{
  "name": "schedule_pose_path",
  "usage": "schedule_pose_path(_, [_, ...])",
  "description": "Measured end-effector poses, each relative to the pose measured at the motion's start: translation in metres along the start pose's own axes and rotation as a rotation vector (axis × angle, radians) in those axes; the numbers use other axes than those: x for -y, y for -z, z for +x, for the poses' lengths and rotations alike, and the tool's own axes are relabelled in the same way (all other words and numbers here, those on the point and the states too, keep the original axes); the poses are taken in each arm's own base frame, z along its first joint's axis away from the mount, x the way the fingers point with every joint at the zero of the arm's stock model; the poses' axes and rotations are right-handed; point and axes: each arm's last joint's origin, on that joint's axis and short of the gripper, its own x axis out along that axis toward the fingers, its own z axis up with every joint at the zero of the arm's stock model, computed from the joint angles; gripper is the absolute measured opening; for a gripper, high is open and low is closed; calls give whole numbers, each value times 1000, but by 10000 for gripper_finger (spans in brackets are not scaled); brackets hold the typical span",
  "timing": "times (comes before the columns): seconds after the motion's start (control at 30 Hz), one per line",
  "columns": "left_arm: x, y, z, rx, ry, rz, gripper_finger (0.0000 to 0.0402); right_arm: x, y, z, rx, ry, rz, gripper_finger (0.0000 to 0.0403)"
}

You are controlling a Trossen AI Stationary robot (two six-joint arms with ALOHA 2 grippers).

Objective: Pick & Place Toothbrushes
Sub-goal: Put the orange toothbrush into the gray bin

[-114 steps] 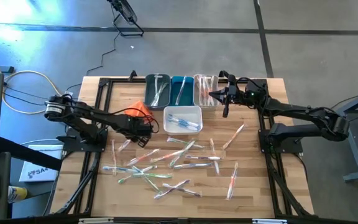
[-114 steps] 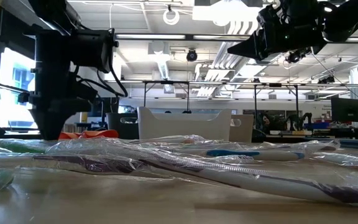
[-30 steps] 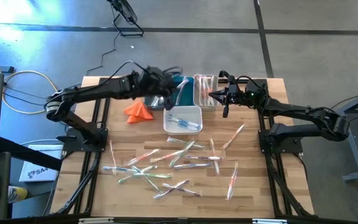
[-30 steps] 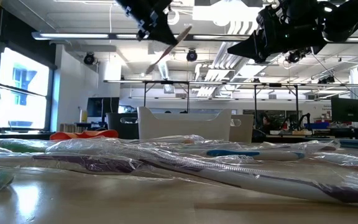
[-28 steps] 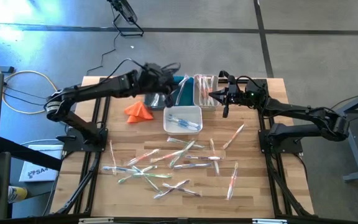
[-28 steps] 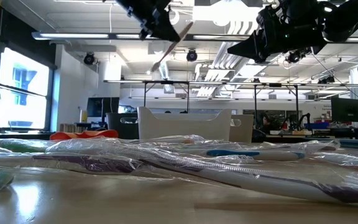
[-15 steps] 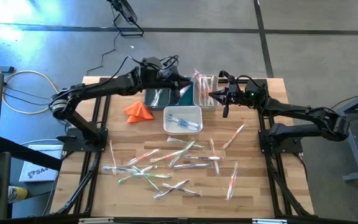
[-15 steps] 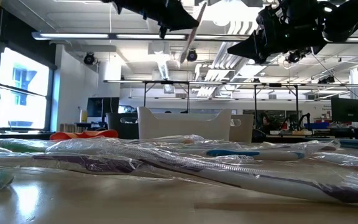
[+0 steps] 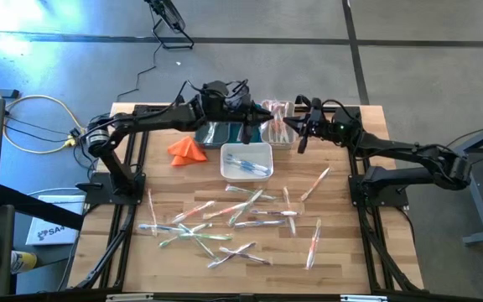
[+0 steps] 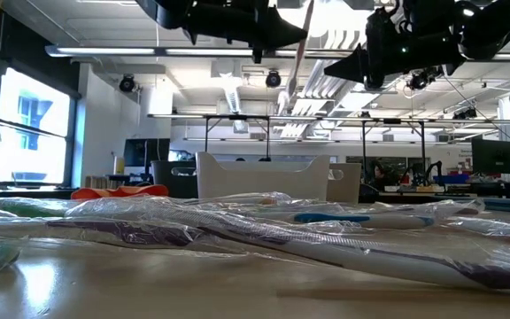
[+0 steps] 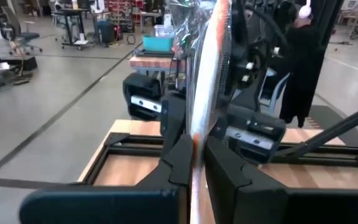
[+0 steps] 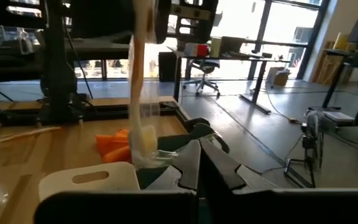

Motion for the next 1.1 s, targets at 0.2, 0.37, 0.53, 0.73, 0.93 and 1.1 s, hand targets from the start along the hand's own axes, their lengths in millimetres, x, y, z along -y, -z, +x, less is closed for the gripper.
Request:
schedule_pose_path(0.2, [2, 1, 0, 0, 60, 30, 21, -13, -1, 10, 76, -101, -17, 13])
schedule_pose_path(0.37, [2, 2, 0, -10, 73, 25, 21, -21, 2, 20, 97, -59, -52, 77])
schedule_pose_path(0.53, [2, 4, 0, -31, 73, 21, 21, -21, 4, 21, 87, 6, -79, 155])
schedule_pose_path(0.73, [2, 3, 0, -25, 73, 38, 21, -23, 2, 21, 114, -73, -74, 197])
schedule_pose_path(0.93, [9, 6, 6, -11, 78, 47, 21, -23, 1, 21, 121, -86, -73, 194])
schedule_pose_path(1.1, [12, 12, 17, 26, 48, 59, 21, -26, 1, 21, 138, -169, -84, 182])
